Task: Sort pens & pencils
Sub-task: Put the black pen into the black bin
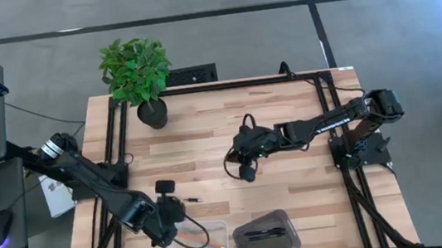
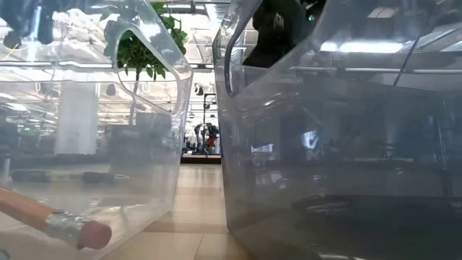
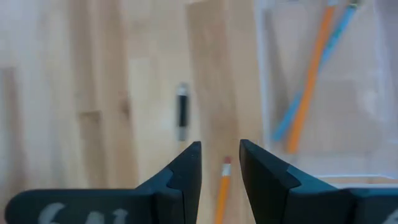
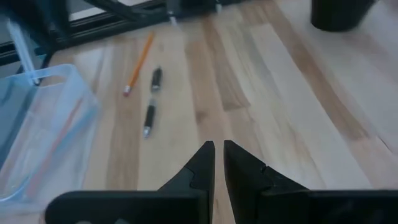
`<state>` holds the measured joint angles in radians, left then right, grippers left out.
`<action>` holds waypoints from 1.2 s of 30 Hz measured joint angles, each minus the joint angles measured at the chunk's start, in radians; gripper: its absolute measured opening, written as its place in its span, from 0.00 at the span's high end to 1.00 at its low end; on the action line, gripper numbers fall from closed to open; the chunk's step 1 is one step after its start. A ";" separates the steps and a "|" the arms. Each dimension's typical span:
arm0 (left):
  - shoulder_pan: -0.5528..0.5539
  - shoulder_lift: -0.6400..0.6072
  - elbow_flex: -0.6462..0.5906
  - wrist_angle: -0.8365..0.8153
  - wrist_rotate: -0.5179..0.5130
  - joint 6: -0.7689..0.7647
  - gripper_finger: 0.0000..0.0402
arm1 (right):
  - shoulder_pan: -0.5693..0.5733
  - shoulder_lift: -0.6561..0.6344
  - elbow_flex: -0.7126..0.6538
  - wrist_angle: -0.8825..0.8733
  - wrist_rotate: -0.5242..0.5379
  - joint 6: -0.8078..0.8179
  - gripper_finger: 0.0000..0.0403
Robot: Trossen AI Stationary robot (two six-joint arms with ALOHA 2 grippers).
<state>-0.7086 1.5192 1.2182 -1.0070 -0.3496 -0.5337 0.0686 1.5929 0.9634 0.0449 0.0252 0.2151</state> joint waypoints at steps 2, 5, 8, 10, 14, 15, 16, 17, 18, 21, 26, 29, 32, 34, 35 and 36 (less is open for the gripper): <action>0.000 -0.016 0.000 -0.051 -0.060 -0.019 0.75 | 0.012 0.000 0.011 -0.003 0.000 -0.012 0.86; 0.005 -0.038 -0.017 -0.135 -0.158 -0.070 0.75 | 0.024 0.050 0.054 -0.002 0.001 -0.014 0.86; 0.032 -0.052 -0.057 -0.165 -0.167 -0.110 0.72 | 0.026 0.098 0.097 -0.068 0.001 -0.014 0.86; 0.047 -0.061 -0.097 -0.151 -0.149 -0.125 0.67 | 0.021 0.141 0.139 -0.084 -0.002 -0.015 0.86; 0.087 -0.068 -0.185 -0.075 -0.134 -0.106 0.55 | 0.013 0.248 0.217 -0.184 0.001 -0.047 0.86; 0.101 -0.071 -0.204 -0.069 -0.136 -0.105 0.52 | 0.013 0.268 0.232 -0.205 0.001 -0.064 0.86; 0.110 -0.071 -0.225 -0.054 -0.136 -0.105 0.50 | 0.014 0.289 0.251 -0.210 -0.001 -0.080 0.86; 0.115 -0.070 -0.243 -0.050 -0.134 -0.108 0.48 | 0.018 0.309 0.269 -0.206 -0.001 -0.095 0.86; 0.122 -0.070 -0.258 -0.054 -0.130 -0.116 0.46 | 0.024 0.329 0.287 -0.203 -0.001 -0.114 0.86; 0.134 -0.072 -0.293 -0.050 -0.122 -0.148 0.43 | 0.041 0.365 0.318 -0.218 -0.001 -0.170 0.86; 0.136 -0.072 -0.317 -0.047 -0.123 -0.167 0.41 | 0.062 0.391 0.368 -0.269 -0.001 -0.190 0.86; 0.136 -0.072 -0.318 -0.050 -0.126 -0.149 0.41 | 0.062 0.392 0.378 -0.276 0.000 -0.190 0.86; 0.135 -0.072 -0.318 -0.048 -0.108 -0.171 0.41 | 0.053 0.387 0.377 -0.283 0.001 -0.190 0.86; 0.135 -0.072 -0.318 -0.048 -0.092 -0.207 0.41 | 0.048 0.382 0.378 -0.274 0.002 -0.190 0.86; 0.135 -0.072 -0.318 -0.048 -0.072 -0.214 0.41 | 0.047 0.380 0.378 -0.273 0.002 -0.189 0.86; 0.135 -0.072 -0.318 -0.048 -0.046 -0.214 0.41 | 0.046 0.380 0.378 -0.275 0.003 -0.189 0.86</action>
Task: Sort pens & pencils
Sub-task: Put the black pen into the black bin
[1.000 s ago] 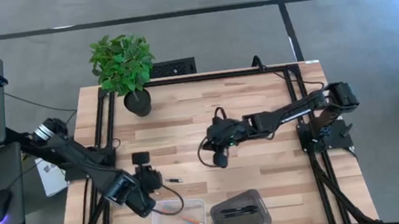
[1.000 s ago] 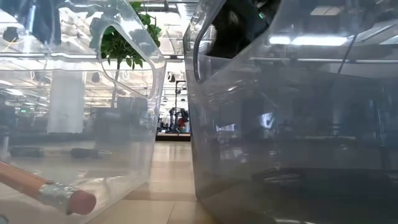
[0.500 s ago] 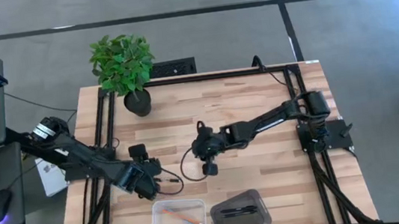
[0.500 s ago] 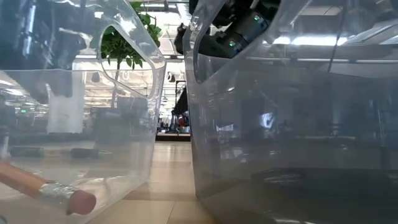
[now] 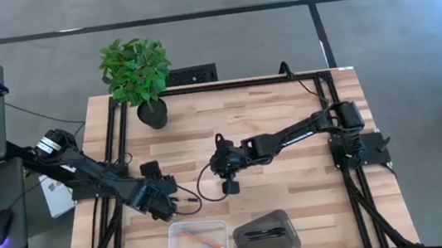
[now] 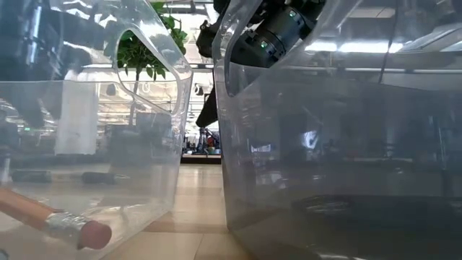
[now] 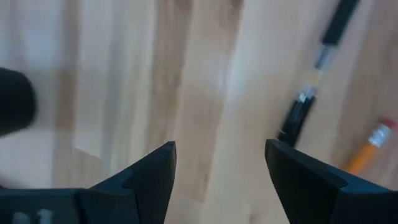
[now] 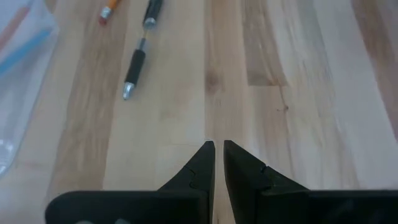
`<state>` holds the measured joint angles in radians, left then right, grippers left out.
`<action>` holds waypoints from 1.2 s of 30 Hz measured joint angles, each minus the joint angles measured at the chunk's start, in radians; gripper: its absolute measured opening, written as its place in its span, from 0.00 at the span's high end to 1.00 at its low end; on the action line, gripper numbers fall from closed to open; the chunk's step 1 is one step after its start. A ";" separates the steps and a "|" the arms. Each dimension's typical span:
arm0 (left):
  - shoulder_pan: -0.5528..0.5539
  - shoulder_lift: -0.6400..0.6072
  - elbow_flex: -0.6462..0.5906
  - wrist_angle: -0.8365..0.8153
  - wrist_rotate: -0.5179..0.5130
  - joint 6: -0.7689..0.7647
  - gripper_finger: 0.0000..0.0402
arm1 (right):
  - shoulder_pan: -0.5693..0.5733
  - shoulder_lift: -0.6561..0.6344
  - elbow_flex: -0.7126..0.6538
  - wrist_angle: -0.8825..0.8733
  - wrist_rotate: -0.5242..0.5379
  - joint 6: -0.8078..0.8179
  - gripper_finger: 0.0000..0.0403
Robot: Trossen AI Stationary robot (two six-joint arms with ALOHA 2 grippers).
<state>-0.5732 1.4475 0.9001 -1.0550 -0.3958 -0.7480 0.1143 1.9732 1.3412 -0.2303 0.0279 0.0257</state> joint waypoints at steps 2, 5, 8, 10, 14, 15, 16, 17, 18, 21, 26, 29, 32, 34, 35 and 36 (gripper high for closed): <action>0.000 0.000 0.000 0.000 0.044 0.016 0.41 | 0.000 0.000 0.000 -0.003 0.000 0.000 0.86; 0.000 0.000 0.000 0.000 0.096 0.027 0.41 | -0.001 0.000 0.000 -0.001 0.002 0.000 0.86; 0.000 0.000 0.000 0.000 0.135 0.047 0.41 | -0.009 0.000 0.000 0.000 0.003 0.000 0.86; 0.000 0.000 0.000 0.005 0.138 0.072 0.41 | -0.014 0.000 0.000 -0.001 0.003 0.000 0.86; 0.000 0.000 -0.002 0.039 0.146 0.158 0.41 | -0.028 0.000 -0.001 -0.001 0.003 0.001 0.86; 0.000 0.000 -0.006 0.056 0.155 0.185 0.41 | -0.031 0.000 -0.001 -0.001 0.003 0.002 0.86; 0.000 0.000 -0.014 0.074 0.165 0.208 0.41 | -0.033 0.000 -0.001 -0.001 0.003 0.002 0.86; 0.001 0.000 -0.022 0.092 0.176 0.224 0.41 | -0.034 0.000 -0.001 0.000 0.003 0.002 0.86; 0.003 0.000 -0.031 0.113 0.189 0.242 0.41 | -0.034 0.000 -0.001 -0.001 0.003 0.002 0.86; 0.010 0.001 -0.064 0.188 0.208 0.269 0.41 | -0.033 0.000 -0.001 -0.001 0.003 0.002 0.86; 0.027 0.001 -0.103 0.212 0.209 0.276 0.41 | -0.033 0.000 -0.001 -0.001 0.003 0.002 0.86; 0.048 0.001 -0.137 0.218 0.232 0.271 0.42 | -0.031 0.000 -0.001 0.000 0.003 0.002 0.86; 0.075 0.001 -0.177 0.276 0.262 0.276 0.45 | -0.031 0.000 -0.001 -0.001 0.002 0.011 0.86; 0.088 0.001 -0.196 0.324 0.264 0.297 0.48 | -0.031 0.000 -0.001 -0.001 0.002 0.035 0.86; 0.094 0.001 -0.204 0.350 0.268 0.311 0.49 | -0.031 0.000 -0.001 -0.001 0.001 0.048 0.86; 0.099 0.001 -0.211 0.373 0.275 0.323 0.51 | -0.031 0.000 -0.001 -0.001 -0.001 0.059 0.86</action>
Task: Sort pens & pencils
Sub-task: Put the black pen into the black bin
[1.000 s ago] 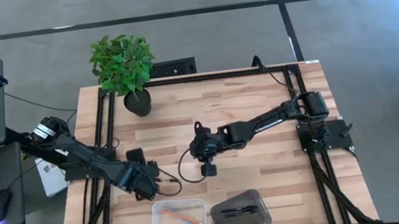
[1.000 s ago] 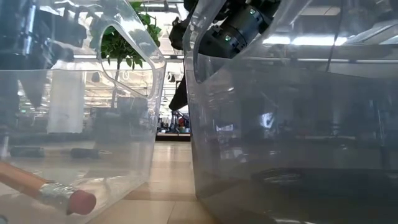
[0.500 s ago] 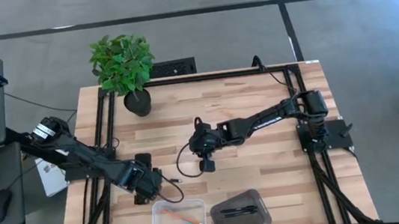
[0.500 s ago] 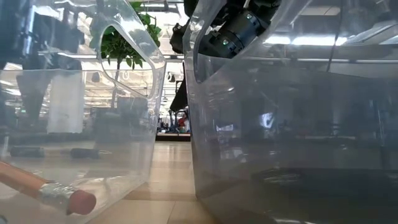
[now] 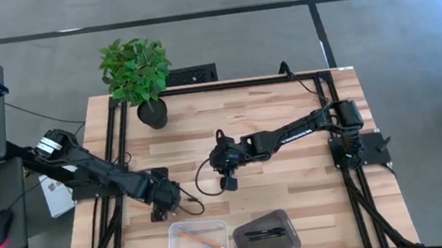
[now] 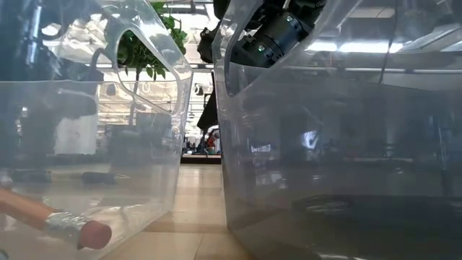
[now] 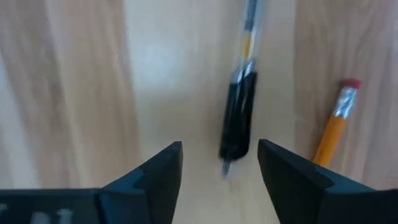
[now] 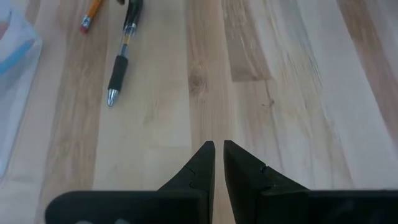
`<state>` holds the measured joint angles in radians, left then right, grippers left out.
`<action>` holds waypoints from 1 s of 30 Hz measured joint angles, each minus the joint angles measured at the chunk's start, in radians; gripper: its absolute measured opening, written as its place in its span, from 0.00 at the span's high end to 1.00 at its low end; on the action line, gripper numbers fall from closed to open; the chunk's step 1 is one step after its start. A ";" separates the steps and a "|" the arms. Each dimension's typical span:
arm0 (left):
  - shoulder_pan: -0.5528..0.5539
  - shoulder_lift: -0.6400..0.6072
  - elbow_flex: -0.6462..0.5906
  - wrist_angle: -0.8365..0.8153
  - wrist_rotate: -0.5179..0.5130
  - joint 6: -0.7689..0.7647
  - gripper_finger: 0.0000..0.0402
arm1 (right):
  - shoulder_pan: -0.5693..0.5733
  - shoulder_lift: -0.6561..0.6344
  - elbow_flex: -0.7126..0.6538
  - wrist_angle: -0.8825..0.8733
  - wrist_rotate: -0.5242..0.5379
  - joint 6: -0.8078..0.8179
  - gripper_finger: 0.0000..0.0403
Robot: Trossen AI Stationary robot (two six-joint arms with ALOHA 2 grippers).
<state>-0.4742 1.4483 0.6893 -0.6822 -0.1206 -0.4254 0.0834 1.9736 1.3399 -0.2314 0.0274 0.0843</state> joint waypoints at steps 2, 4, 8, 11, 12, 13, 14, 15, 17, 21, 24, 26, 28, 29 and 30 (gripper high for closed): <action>0.012 0.000 -0.013 0.035 0.016 0.020 0.53 | 0.000 0.000 0.000 0.000 0.000 0.017 0.86; 0.024 0.000 -0.025 0.059 0.020 0.022 0.56 | 0.001 0.000 0.000 -0.002 0.000 0.021 0.86; 0.040 0.000 -0.033 0.066 0.008 0.022 0.61 | 0.004 0.000 0.000 -0.016 -0.001 0.021 0.86; 0.050 0.000 -0.041 0.077 0.012 0.022 0.65 | 0.004 0.000 0.000 -0.034 -0.001 0.021 0.86; 0.054 0.004 -0.042 0.082 0.019 0.020 0.66 | 0.004 0.000 0.000 -0.037 -0.001 0.021 0.86; 0.055 0.005 -0.046 0.086 0.021 0.018 0.67 | 0.004 0.000 0.000 -0.039 -0.001 0.021 0.86; 0.055 0.006 -0.053 0.094 0.021 0.018 0.69 | 0.004 0.000 0.000 -0.042 -0.001 0.021 0.86; 0.055 0.006 -0.061 0.106 0.021 0.018 0.70 | 0.004 0.000 0.000 -0.046 -0.001 0.021 0.86; 0.055 0.004 -0.076 0.131 0.019 0.023 0.72 | 0.004 0.000 0.000 -0.050 -0.001 0.021 0.86; 0.054 0.004 -0.081 0.143 0.019 0.024 0.76 | 0.004 0.000 0.000 -0.051 -0.001 0.021 0.86; 0.054 0.004 -0.081 0.145 0.020 0.029 0.81 | 0.004 0.000 0.000 -0.053 -0.001 0.021 0.86; 0.054 0.005 -0.081 0.145 0.020 0.029 0.85 | 0.004 0.000 0.000 -0.053 -0.001 0.021 0.86; 0.054 0.005 -0.081 0.144 0.020 0.029 0.88 | 0.004 0.000 0.000 -0.053 -0.001 0.021 0.86; 0.055 0.005 -0.081 0.143 0.020 0.029 0.89 | 0.004 0.000 0.000 -0.052 -0.001 0.021 0.86; 0.055 0.005 -0.081 0.143 0.020 0.029 0.90 | 0.004 0.000 0.000 -0.053 -0.001 0.021 0.86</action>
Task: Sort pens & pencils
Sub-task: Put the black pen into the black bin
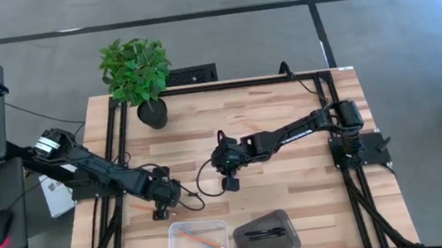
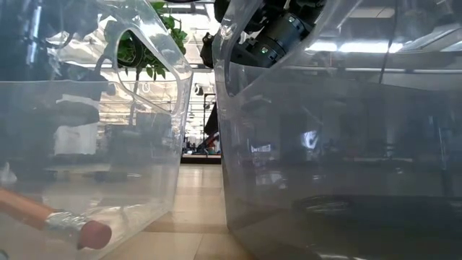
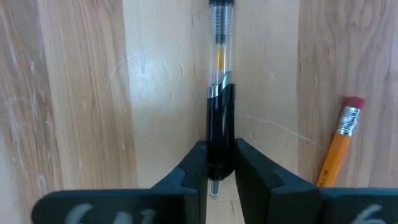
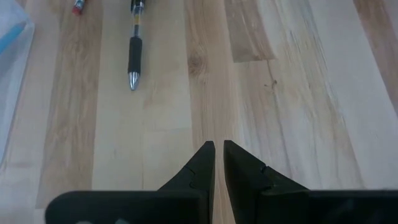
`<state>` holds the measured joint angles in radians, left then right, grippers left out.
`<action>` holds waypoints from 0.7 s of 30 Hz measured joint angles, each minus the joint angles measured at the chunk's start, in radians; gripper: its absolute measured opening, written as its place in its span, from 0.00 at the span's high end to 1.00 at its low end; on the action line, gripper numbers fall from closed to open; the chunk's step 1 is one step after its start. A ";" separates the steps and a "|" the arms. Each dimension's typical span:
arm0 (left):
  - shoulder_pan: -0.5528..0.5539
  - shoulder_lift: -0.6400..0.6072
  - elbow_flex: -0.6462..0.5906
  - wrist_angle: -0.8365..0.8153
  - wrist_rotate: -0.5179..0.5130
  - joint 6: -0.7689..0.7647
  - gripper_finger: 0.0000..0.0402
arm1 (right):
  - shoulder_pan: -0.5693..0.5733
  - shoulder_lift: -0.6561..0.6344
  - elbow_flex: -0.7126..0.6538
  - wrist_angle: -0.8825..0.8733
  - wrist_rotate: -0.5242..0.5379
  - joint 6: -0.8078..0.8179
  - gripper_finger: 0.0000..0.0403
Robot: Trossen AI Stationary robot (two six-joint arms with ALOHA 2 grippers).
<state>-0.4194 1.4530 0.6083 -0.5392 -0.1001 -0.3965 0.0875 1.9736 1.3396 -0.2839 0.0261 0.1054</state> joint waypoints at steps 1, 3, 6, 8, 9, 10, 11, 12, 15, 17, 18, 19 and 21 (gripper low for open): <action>0.000 0.000 0.000 0.000 0.000 0.000 0.90 | 0.000 0.000 0.000 0.000 0.000 0.000 0.86; 0.000 0.001 0.000 0.000 -0.003 0.000 0.90 | 0.000 0.000 0.000 0.000 0.000 0.000 0.86; 0.000 0.004 0.010 -0.010 -0.013 -0.002 0.89 | 0.000 0.000 0.000 -0.004 0.000 0.000 0.86; 0.000 0.006 0.023 -0.019 -0.025 -0.004 0.89 | 0.002 -0.001 0.000 -0.029 -0.002 0.000 0.86; 0.000 0.006 0.028 -0.023 -0.029 -0.002 0.89 | 0.004 -0.008 -0.001 -0.057 -0.003 -0.001 0.86; 0.000 0.007 0.034 -0.027 -0.033 0.002 0.89 | 0.010 -0.018 -0.003 -0.085 -0.003 -0.003 0.86; 0.000 0.007 0.036 -0.027 -0.037 0.008 0.90 | 0.016 -0.023 -0.003 -0.095 -0.003 -0.005 0.86; 0.000 0.007 0.038 -0.027 -0.042 0.011 0.90 | 0.024 -0.026 0.000 -0.097 -0.003 -0.008 0.86; 0.000 0.007 0.042 -0.028 -0.065 0.011 0.90 | 0.050 -0.048 -0.007 -0.147 -0.004 -0.009 0.86; 0.000 0.007 0.042 -0.027 -0.084 0.012 0.90 | 0.063 -0.048 -0.003 -0.138 -0.003 -0.023 0.86; 0.001 0.007 0.042 -0.027 -0.094 0.012 0.90 | 0.069 -0.050 -0.004 -0.151 -0.001 -0.025 0.86; 0.001 0.007 0.042 -0.029 -0.103 0.018 0.90 | 0.071 -0.054 -0.006 -0.161 0.004 -0.025 0.86; 0.001 0.007 0.042 -0.030 -0.114 0.027 0.90 | 0.068 -0.062 -0.005 -0.164 0.023 -0.026 0.86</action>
<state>-0.4187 1.4603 0.6502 -0.5690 -0.2138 -0.3700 0.1558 1.9119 1.3341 -0.4481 0.0489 0.0796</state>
